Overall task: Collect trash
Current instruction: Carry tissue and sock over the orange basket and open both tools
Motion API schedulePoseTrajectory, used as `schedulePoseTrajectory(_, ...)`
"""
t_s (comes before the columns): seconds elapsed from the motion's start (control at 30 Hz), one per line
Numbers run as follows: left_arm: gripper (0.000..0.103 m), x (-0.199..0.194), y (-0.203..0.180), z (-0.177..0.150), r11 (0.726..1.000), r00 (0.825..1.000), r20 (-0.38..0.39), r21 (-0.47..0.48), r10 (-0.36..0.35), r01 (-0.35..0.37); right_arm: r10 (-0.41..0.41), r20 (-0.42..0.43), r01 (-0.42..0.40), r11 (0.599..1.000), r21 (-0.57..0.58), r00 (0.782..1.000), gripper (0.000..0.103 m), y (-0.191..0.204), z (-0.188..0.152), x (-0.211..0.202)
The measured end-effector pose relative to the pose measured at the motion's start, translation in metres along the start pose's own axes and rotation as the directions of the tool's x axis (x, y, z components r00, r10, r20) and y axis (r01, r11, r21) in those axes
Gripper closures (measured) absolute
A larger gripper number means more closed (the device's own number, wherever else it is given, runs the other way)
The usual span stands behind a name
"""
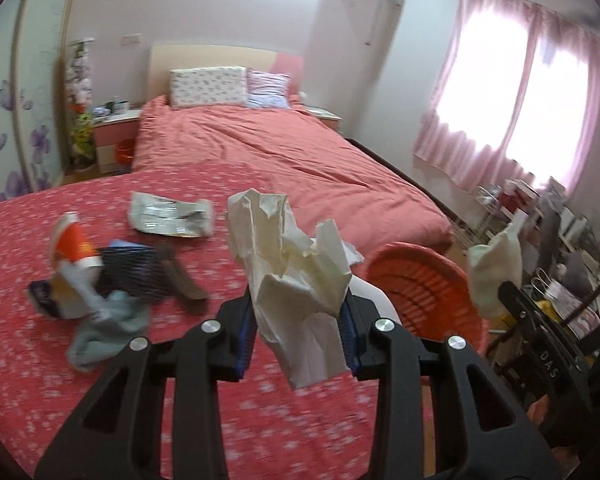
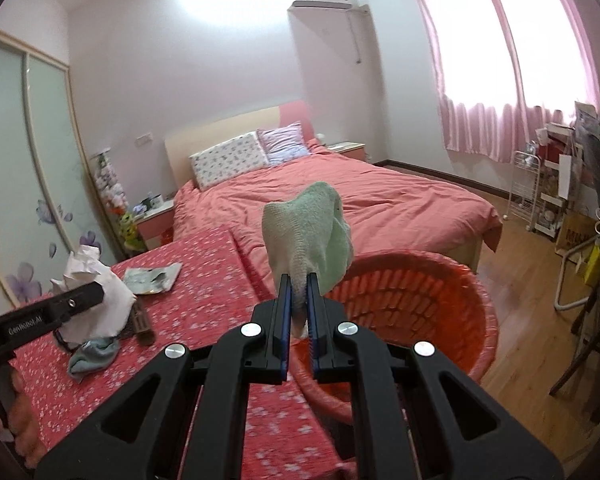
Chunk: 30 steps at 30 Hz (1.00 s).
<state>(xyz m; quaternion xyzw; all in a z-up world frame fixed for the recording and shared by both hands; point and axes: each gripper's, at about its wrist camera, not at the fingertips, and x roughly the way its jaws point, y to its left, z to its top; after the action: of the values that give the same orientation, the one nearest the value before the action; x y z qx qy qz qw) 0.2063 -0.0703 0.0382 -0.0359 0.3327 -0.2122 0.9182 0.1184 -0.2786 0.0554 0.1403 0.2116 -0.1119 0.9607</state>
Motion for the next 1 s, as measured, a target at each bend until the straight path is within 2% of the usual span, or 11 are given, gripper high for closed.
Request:
schedulePoseTrajectory(0.33,0.068,0.059,-0.069,-0.006,0.99,0.992,-0.063,0.078,-0.113,0.118,-0.036,-0.002,0.036,0.997,0.072,0.999,0.095,-0.042,0.003,0.021)
schedulePoseTrajectory(0.77,0.066,0.127,-0.122,-0.015,0.965,0.968,-0.144,0.136,-0.206,0.225,-0.063,-0.026,0.066,0.988,0.142,0.998,0.095,-0.081,-0.001,0.045)
schedulePoseTrajectory(0.87,0.062,0.144,-0.128,-0.018,0.963,0.965,-0.17,0.145,-0.202,0.227,-0.061,-0.035,0.066,0.986,0.154,0.998,0.095,-0.086,-0.002,0.051)
schedulePoseTrajectory(0.97,0.05,0.158,-0.127,-0.021,0.966,0.964,-0.189,0.146,-0.184,0.213,-0.042,-0.047,0.049,0.984,0.171,0.998,0.093,-0.091,-0.003,0.057)
schedulePoseTrajectory(1.0,0.045,0.162,-0.125,-0.023,0.968,0.965,-0.195,0.147,-0.174,0.204,-0.045,-0.052,0.053,0.984,0.172,0.998,0.09,-0.092,-0.004,0.058)
